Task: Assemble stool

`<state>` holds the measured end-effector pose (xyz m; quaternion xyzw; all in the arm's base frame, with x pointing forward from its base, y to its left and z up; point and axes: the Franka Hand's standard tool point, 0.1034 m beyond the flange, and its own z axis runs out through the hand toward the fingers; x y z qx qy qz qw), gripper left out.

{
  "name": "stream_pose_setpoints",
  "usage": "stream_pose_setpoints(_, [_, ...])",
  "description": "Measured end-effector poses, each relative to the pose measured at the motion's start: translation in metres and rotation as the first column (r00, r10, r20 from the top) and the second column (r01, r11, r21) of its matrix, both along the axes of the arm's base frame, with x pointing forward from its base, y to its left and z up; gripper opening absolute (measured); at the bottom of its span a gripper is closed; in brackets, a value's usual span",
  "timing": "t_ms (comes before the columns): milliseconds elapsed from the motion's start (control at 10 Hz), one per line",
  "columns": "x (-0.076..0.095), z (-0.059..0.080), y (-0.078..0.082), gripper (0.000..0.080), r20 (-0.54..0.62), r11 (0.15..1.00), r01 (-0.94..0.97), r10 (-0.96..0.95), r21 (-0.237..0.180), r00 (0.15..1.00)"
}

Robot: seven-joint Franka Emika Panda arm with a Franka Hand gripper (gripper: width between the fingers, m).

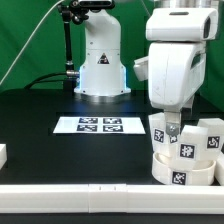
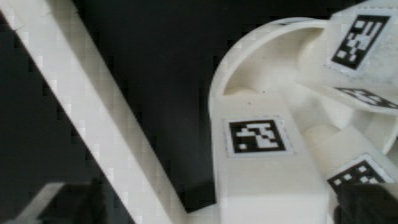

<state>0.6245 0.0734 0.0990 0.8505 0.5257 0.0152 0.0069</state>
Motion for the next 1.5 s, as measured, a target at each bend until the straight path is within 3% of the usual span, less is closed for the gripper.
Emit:
stream_pose_setpoints(300, [-0.003, -0.004, 0.006, 0.0649, -0.011, 0.999, 0.04, -0.04, 0.003, 0.999])
stream_pose_setpoints(600, [-0.007, -0.017, 0.005, 0.0649, -0.024, 0.999, 0.049, -0.049, -0.002, 0.998])
stream_pose_setpoints(900, [-0.007, -0.018, 0.004, 0.0625, -0.027, 0.998, 0.069, -0.069, -0.003, 0.997])
stream_pose_setpoints(1000, [-0.008, -0.019, 0.004, 0.0449, -0.028, 0.998, 0.07, -0.07, -0.004, 0.997])
stream_pose_setpoints(1100, [-0.008, -0.019, 0.003, 0.033, -0.028, 0.997, 0.072, -0.072, -0.004, 0.997])
stream_pose_setpoints(1300, [-0.007, -0.019, 0.002, 0.0333, -0.028, 0.995, 0.104, -0.104, -0.003, 0.994])
stream_pose_setpoints(1500, [-0.007, -0.019, 0.002, 0.0333, -0.029, 0.968, 0.251, -0.251, -0.001, 0.968])
